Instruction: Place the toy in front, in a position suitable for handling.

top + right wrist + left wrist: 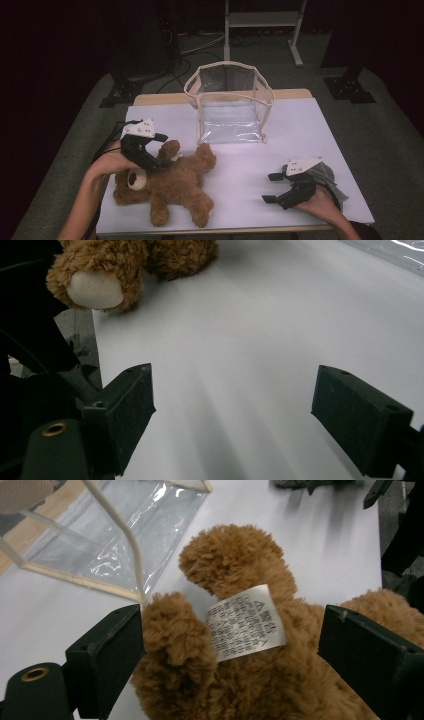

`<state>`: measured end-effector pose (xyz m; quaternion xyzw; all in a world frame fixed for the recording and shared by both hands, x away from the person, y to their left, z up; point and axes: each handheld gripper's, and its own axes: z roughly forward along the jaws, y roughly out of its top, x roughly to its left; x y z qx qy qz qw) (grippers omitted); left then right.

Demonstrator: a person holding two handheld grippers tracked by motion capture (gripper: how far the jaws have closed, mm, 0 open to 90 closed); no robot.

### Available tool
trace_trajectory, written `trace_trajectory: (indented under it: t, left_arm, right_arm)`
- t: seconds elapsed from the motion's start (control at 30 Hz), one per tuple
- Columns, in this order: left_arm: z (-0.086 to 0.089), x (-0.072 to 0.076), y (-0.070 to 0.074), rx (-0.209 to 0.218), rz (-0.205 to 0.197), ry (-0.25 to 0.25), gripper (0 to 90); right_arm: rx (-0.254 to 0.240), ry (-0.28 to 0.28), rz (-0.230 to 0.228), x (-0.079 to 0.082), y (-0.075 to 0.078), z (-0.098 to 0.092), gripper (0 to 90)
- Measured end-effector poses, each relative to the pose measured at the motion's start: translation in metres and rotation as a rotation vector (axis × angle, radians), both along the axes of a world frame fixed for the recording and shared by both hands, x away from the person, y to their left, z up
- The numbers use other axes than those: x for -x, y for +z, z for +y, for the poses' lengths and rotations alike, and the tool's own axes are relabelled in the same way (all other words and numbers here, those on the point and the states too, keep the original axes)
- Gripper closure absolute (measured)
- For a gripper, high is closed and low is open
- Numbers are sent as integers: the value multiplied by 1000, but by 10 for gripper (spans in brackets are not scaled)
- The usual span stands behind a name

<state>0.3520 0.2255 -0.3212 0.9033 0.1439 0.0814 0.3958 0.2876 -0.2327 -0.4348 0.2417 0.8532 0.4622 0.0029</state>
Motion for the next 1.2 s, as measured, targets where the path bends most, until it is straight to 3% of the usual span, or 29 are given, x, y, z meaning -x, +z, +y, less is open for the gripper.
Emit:
trace_trajectory:
  t: [0.6,0.97,1.0,1.17,1.2]
  left_arm:
    - [3,-21,-14,-41,17,28,161]
    - [5,-23,-18,-43,14,27,348]
    - [5,-23,-18,-44,12,24,427]
    - [5,-22,-19,-45,-5,17,522]
    - [5,-21,-19,-47,-9,14,576]
  right_arm:
    - [8,25,3,1,-1,4,158]
    - [7,40,6,2,-2,7,158]
    - [9,45,4,3,-2,7,161]
    - [8,52,6,3,-2,10,162]
    - [10,60,6,4,-2,11,162]
